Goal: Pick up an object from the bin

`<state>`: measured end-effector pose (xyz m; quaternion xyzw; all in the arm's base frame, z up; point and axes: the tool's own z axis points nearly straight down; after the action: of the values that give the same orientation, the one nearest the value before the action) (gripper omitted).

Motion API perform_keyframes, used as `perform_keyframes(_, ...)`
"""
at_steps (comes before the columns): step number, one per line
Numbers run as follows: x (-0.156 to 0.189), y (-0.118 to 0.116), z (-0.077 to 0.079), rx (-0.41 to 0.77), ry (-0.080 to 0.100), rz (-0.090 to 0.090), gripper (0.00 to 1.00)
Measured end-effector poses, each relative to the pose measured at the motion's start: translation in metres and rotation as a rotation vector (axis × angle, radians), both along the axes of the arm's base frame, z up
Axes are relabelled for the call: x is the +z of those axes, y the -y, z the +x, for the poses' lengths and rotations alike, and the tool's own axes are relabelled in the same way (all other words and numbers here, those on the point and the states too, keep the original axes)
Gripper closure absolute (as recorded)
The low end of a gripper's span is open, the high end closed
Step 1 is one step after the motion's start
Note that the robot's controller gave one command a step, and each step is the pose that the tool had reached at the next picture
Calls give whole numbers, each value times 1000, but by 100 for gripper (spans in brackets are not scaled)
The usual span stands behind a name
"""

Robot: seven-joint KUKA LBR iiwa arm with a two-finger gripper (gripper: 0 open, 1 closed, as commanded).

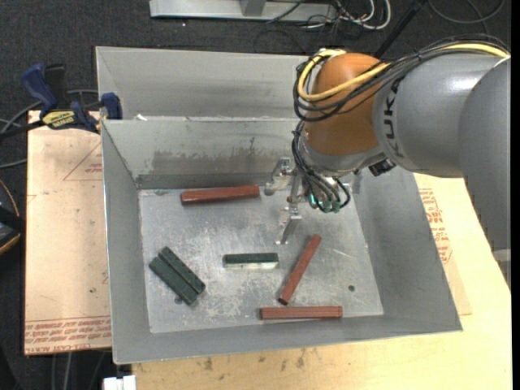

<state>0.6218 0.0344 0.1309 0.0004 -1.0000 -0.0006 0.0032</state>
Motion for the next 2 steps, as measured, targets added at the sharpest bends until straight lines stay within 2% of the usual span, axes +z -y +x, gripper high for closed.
perform_keyframes(1,5,0,2,0,8,0,0)
perform_keyframes(2,-49,2,-85,53,21,2,100)
